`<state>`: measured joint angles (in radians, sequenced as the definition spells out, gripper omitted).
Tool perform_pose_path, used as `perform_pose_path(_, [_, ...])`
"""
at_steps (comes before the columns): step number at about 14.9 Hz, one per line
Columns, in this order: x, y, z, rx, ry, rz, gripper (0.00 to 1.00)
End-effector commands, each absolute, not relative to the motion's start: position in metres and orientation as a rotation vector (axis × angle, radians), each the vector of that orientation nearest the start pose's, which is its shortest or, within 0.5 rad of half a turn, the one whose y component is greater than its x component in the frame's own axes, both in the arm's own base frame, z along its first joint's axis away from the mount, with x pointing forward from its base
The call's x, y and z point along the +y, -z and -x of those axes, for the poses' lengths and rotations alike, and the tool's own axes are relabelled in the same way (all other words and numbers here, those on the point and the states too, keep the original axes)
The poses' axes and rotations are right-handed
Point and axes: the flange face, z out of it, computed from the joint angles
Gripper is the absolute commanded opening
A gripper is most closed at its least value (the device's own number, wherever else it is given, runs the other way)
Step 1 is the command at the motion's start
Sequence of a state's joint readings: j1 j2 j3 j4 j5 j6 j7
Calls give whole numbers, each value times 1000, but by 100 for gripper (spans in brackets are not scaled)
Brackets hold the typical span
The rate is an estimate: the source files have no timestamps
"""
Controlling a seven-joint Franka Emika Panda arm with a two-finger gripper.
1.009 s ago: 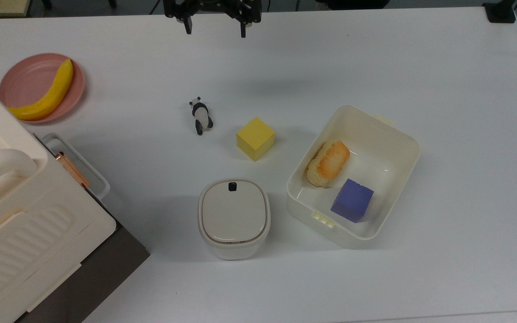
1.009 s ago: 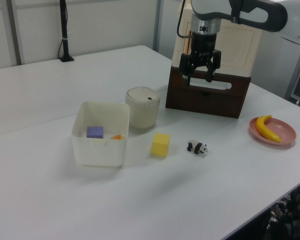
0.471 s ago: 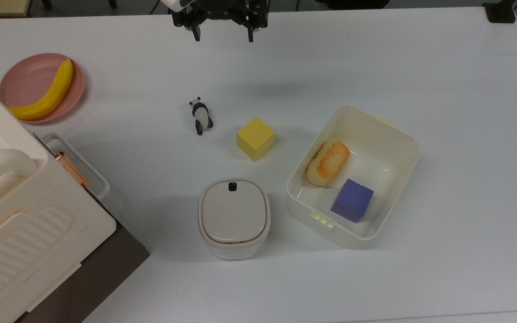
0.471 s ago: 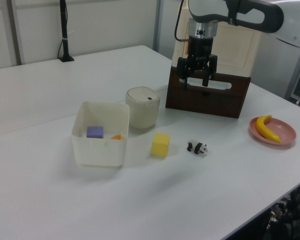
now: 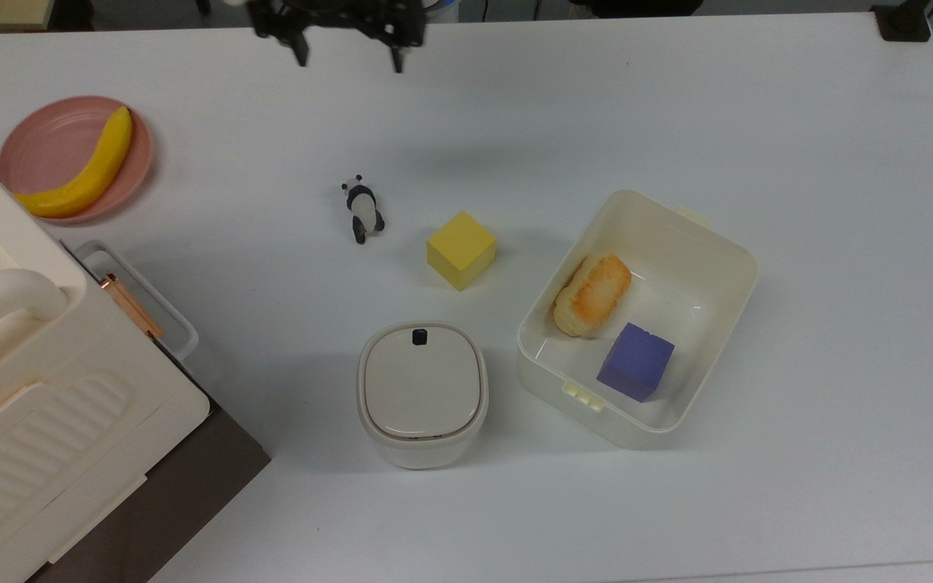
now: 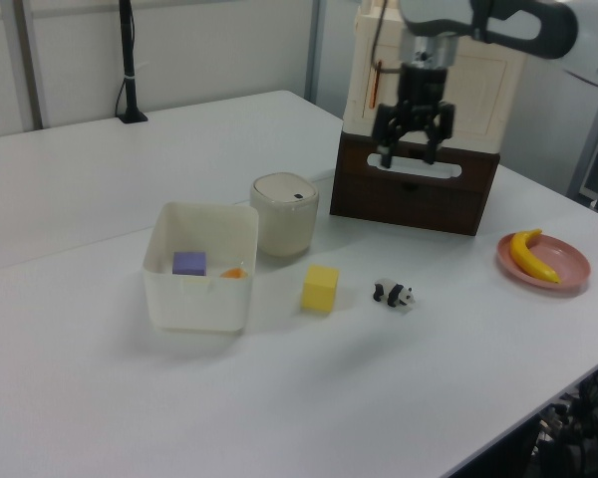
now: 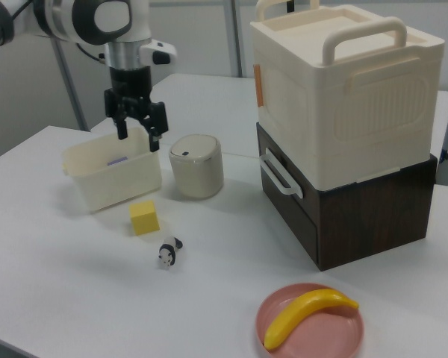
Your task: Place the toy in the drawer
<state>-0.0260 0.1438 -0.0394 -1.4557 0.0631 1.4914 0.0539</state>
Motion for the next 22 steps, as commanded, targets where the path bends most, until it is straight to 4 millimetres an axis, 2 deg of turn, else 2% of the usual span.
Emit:
perform_pose_path(1, [-38, -613, -572, 176, -115, 3065, 100])
perform_pose_path(3, [-40, -609, -569, 184, -169, 3060, 100])
perform_pose_path(7, [-41, -611, -569, 193, -159, 3078, 100])
perform_pose_path(11, [-28, -600, -573, 161, -193, 3080, 100])
perform_pose_path(16, [-28, -594, -576, 142, -206, 3073, 100])
perform_pose_path(22, [-31, -601, -575, 139, -182, 3074, 100])
